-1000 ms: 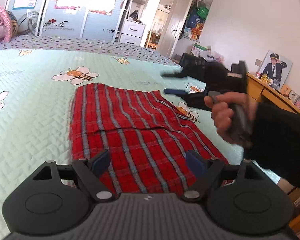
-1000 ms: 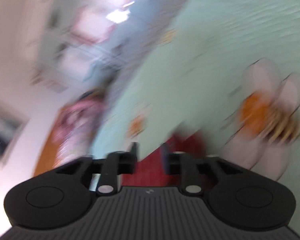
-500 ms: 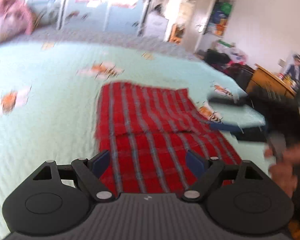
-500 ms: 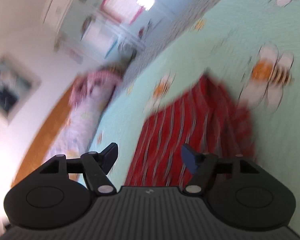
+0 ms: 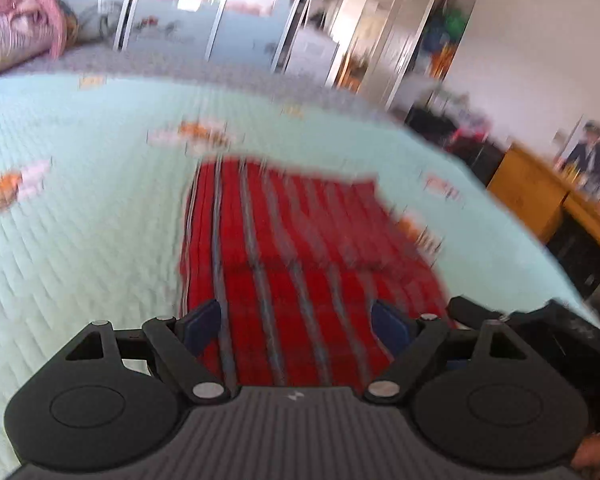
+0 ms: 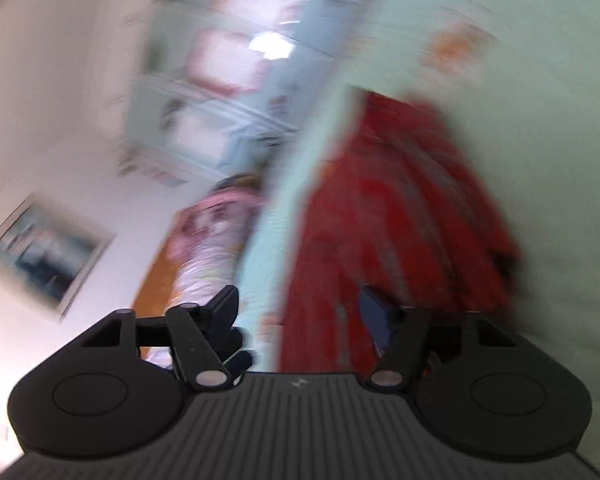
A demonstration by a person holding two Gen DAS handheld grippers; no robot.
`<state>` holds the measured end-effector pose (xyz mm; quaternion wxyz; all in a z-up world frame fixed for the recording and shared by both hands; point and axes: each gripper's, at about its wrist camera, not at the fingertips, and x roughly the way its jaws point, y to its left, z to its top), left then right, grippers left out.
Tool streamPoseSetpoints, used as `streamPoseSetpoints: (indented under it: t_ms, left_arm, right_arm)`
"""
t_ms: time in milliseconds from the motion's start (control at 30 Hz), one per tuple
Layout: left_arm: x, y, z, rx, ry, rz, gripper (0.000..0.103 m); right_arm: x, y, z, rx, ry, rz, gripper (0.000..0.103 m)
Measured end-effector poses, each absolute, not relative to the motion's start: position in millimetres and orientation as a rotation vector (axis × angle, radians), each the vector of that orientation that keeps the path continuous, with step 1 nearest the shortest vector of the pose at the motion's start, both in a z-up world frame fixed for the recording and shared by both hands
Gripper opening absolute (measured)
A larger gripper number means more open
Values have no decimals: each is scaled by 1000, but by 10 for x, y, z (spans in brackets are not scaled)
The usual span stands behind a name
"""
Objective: Fold clothes
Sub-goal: 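Withdraw both open grippers from the folded shirt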
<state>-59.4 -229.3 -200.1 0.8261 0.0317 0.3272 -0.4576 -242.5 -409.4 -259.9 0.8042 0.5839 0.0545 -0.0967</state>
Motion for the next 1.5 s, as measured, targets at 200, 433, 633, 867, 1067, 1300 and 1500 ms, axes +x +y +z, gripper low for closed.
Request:
streamPoseSetpoints:
  t_ms: [200, 433, 633, 867, 1067, 1300, 1500]
  left_arm:
    - [-530, -2059, -2006, 12, 725, -927, 86]
    - [-883, -2161, -1951, 173, 677, -1066, 87]
    - [-917, -2175, -1913, 219, 761, -1013, 87]
    - [-1023, -2196, -1464, 188, 772, -1014, 88]
    - [-1032, -2073, -1423, 181, 825, -959, 88]
    - [-1051, -1973, -1249, 211, 772, -913, 88]
    - [-1063, -1948, -1191, 211, 755, -900, 88]
  right_arm:
    - [-2581, -4332, -2748, 1362, 106, -286, 27]
    - [-2589, -4254, -2678, 1301, 144, -303, 45]
    - [-2507, -4087, -2072, 966, 240, -448, 73]
    - [-2046, -3700, -1539, 678, 405, -489, 79]
    - [-2241, -3354, -1385, 599, 524, -509, 79]
    - [-2134, -3180, -1251, 491, 628, -581, 79]
    - [-2099, -2986, -1102, 395, 672, -624, 80]
